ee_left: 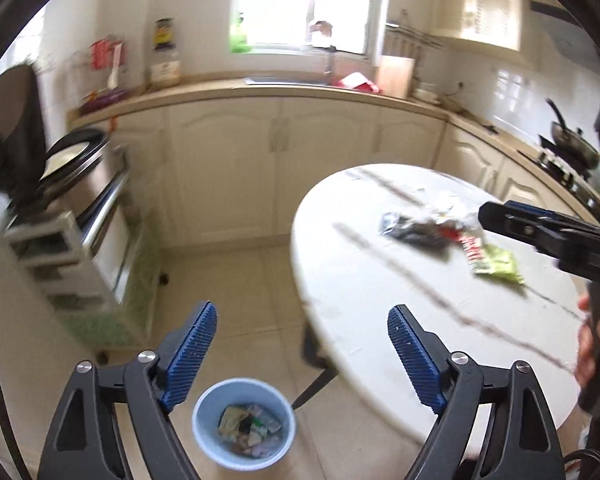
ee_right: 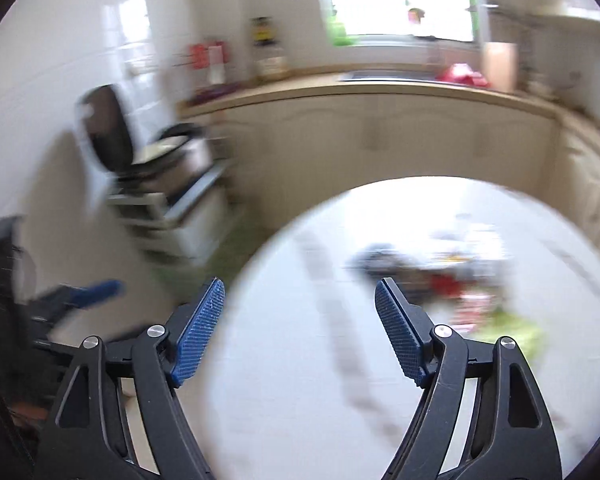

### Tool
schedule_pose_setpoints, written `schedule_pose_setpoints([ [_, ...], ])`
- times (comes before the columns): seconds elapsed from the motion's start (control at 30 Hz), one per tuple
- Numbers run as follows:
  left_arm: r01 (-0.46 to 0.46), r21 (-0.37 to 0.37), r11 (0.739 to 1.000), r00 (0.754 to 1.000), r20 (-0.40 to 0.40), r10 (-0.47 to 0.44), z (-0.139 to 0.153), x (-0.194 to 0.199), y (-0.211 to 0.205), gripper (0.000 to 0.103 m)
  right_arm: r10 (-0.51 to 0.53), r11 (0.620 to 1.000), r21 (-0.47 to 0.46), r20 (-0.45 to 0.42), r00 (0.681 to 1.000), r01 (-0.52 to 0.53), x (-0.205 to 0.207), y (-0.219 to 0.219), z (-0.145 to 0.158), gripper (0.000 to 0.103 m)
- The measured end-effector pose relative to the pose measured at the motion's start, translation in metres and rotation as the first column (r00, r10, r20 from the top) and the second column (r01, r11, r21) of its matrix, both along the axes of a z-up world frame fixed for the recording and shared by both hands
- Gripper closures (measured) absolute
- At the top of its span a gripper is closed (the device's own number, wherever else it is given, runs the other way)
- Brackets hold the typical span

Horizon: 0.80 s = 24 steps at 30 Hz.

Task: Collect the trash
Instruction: 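Move both tools back over the table, then grasp the clear plastic wrap with the right tool while the left tool grasps the white-yellow snack packet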

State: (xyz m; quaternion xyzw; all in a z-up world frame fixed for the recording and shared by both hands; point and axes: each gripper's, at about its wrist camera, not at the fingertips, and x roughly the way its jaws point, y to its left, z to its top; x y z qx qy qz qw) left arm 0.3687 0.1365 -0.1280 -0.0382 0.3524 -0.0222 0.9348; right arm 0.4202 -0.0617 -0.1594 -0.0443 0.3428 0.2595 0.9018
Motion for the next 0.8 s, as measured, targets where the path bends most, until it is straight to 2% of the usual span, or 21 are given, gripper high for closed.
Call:
schedule_pose_setpoints([
  [0.07,0.036,0.002,0.999,0.999,-0.005,-0.036,0.003,0.017,-0.022,0.017,-0.077,0.996,-0.045,-0.017,0.997,0.076,0.025,-0.034,-0.004,0.027],
  [0.2,0.083,0.011,0.996,0.996,-0.031,-0.083,0.003,0.055,-0.057,0.017,-0.162,0.981,-0.120,-0.082,0.983,0.151,0.074,-0.076,-0.019,0.027],
  [0.27,0.106,0.008,0.994,0.993,-0.047,-0.105,0.001,0.077,-0.066,0.017,-0.181,0.973,-0.165,-0.105,0.978,0.162,0.093,-0.085,-0.030,0.027],
  [0.37,0.131,-0.001,0.991,0.989,-0.075,-0.131,-0.005,0.104,-0.078,0.017,-0.168,0.973,-0.186,-0.151,0.974,0.139,0.118,-0.099,-0.047,0.029],
  [0.5,0.143,-0.034,0.989,0.983,-0.112,-0.146,-0.016,0.141,-0.079,0.017,-0.147,0.978,-0.172,-0.189,0.971,0.115,0.141,-0.102,-0.063,0.039],
  [0.6,0.134,-0.029,0.991,0.982,-0.128,-0.136,-0.025,0.160,-0.078,0.017,-0.130,0.984,-0.147,-0.208,0.969,0.101,0.152,-0.107,-0.072,0.050],
  [0.67,0.136,-0.035,0.990,0.982,-0.130,-0.139,-0.028,0.167,-0.082,0.017,-0.108,0.986,-0.146,-0.215,0.971,0.078,0.158,-0.108,-0.076,0.062],
  [0.7,0.147,-0.049,0.988,0.981,-0.122,-0.152,-0.032,0.171,-0.084,0.017,-0.092,0.988,-0.139,-0.219,0.971,0.062,0.160,-0.108,-0.078,0.078],
  [0.73,0.155,-0.059,0.986,0.979,-0.122,-0.161,-0.035,0.176,-0.086,0.016,-0.079,0.990,-0.131,-0.228,0.970,0.050,0.162,-0.110,-0.079,0.086],
  [0.8,0.160,-0.047,0.986,0.978,-0.129,-0.165,-0.042,0.192,-0.094,0.016,-0.062,0.992,-0.122,-0.220,0.974,0.036,0.161,-0.114,-0.078,0.089],
])
